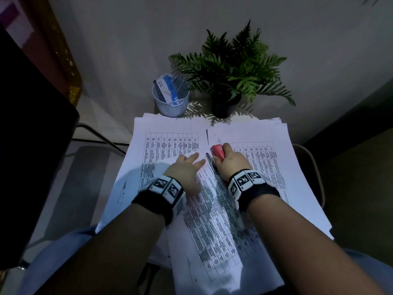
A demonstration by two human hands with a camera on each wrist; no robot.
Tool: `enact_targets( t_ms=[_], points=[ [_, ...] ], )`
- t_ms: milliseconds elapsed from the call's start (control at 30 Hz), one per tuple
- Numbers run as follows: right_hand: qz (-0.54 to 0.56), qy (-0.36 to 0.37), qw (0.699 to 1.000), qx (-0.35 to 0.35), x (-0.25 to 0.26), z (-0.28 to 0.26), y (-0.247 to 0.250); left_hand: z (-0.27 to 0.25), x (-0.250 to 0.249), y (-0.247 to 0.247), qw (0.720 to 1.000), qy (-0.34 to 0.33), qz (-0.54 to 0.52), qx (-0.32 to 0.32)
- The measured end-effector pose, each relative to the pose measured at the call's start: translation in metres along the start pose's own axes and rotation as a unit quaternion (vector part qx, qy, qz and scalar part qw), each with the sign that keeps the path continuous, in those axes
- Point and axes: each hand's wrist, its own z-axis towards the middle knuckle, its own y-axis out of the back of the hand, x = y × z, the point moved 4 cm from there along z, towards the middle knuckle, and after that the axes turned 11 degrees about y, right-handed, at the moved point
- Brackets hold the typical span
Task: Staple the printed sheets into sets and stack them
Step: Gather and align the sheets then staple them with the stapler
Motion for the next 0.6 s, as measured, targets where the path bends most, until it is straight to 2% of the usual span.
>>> enact_targets(
  t_ms=[67, 233, 433, 600],
  points=[
    [-0.017, 0.002, 1.000, 0.008, 0.002, -0.002, -0.003, -0.005, 0.016, 0.005, 0.999, 0.014, -0.048, -0.012],
    [-0.074, 0.016, 0.997, 0.023, 0.006, -0.015, -0.007, -0.013, 0.044, -0.007, 0.999, 0.012, -0.016, -0.041],
    [-0.096, 0.036, 0.994, 0.024, 0.021, -0.030, -0.020, -0.013, 0.045, -0.019, 0.999, 0.017, -0.028, -0.042],
    [-0.091, 0.022, 0.995, 0.020, 0.032, -0.023, -0.026, -0.010, 0.044, -0.023, 0.999, 0.022, -0.017, -0.019]
  ],
)
